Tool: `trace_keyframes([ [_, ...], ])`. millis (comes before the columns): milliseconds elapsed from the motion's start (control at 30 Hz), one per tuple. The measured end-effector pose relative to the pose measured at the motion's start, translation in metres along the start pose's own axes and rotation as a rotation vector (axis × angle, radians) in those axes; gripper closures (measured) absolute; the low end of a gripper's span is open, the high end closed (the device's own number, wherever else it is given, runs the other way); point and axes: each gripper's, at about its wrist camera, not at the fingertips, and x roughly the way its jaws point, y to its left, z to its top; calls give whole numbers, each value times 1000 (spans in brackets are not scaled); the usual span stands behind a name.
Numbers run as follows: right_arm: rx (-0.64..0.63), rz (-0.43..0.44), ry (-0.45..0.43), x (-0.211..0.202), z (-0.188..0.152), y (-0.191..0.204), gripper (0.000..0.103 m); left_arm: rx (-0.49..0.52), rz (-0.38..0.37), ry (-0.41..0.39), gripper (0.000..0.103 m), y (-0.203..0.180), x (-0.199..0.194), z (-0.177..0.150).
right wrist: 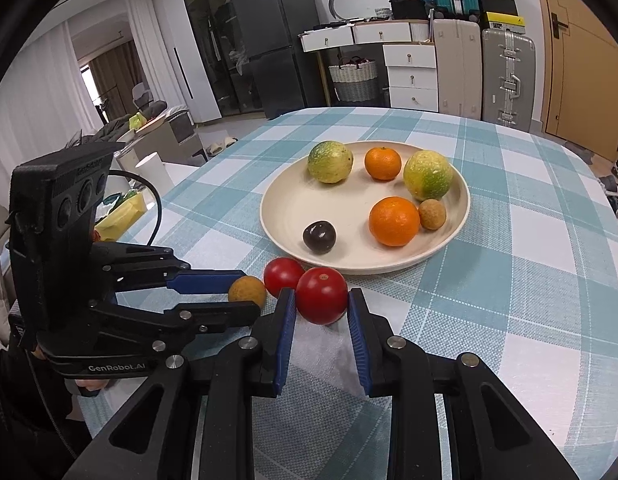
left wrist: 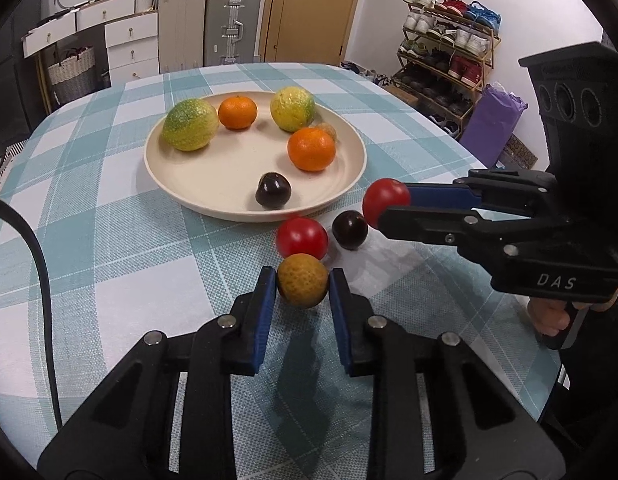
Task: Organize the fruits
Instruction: 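Grasp a red tomato with the right gripper while the left gripper grasps the other brown kiwi, then carry the tomato and kiwi onto the plate and open both grippers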
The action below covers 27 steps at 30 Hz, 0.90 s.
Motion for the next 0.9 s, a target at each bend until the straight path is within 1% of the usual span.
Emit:
trace_keyframes([
  [333, 31, -13, -51, -10, 4, -9, 76, -42, 38, -118, 79, 13, -25, 13],
  [433, 47, -20, -65, -12, 6, -13, 76, -64, 48, -142, 79, 20, -30, 19],
  [700, 47, -43, -78, -15, 17, -17, 76, -93, 64, -164, 79, 34, -29, 30],
  [900, 51, -50, -79, -8, 25, -17, 76, -108, 77, -176, 79, 43, -19, 43],
])
